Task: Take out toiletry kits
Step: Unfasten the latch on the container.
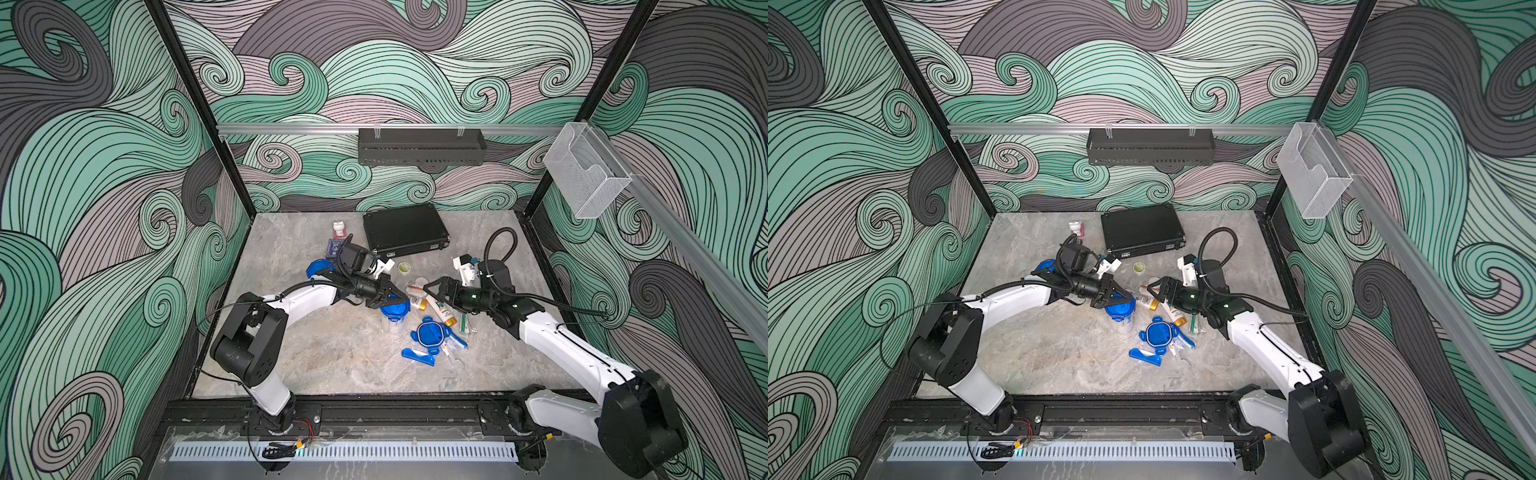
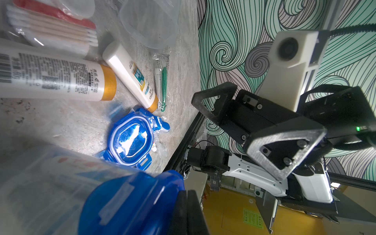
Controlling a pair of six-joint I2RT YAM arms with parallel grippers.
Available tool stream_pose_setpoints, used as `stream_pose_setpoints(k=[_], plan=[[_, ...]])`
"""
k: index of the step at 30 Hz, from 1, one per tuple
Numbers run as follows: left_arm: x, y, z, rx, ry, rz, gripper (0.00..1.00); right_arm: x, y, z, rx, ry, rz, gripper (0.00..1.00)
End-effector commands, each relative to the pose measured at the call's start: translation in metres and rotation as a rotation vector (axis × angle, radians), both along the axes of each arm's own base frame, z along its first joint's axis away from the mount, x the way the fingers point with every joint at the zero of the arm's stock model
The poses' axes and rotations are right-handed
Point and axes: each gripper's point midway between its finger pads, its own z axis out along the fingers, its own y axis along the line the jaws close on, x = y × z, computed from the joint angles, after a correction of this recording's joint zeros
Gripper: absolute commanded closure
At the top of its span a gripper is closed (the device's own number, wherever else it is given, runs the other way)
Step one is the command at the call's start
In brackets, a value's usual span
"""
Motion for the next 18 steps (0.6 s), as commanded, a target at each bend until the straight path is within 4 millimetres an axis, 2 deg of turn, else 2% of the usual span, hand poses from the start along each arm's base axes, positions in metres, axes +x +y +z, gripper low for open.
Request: stream_pose_setpoints(k=[1, 6, 18], plan=[[-0.01, 0.01, -0.027, 0.075, 0.067, 0.027, 1.0, 0.001, 0.001, 0.0, 0.0, 0.002, 0.013, 0.12], [-0.01, 0.013, -0.033, 0.082, 0.078, 0.033, 1.0, 0.001, 0.001, -0.001, 0.002, 0.005, 0.015, 0.12], [-0.01, 0.021, -0.071, 0.104, 0.152, 0.078, 1.0, -0.004, 0.0, 0.012, 0.021, -0.024, 0.017, 0.12]])
